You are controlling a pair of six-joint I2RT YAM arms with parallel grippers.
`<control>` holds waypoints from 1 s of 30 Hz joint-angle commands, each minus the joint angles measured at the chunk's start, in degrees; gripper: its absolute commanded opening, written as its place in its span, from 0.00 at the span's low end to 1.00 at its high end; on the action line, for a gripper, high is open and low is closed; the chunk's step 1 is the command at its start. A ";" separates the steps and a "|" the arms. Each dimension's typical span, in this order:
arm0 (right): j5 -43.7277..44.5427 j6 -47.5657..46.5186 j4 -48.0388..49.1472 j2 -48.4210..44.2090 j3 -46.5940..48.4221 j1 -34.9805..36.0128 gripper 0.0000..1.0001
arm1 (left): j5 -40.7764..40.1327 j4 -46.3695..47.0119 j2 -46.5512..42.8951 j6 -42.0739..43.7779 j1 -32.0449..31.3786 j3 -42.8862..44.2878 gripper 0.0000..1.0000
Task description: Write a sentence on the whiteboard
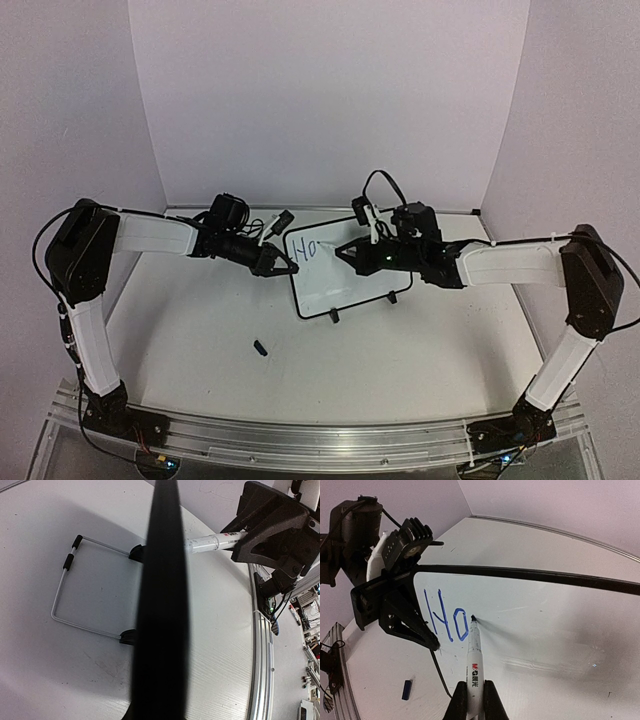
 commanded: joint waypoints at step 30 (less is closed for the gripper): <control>-0.96 1.09 3.49 -2.30 -0.57 -0.32 0.00 | 1.38 -3.22 1.18 -0.19 -0.53 1.77 0.00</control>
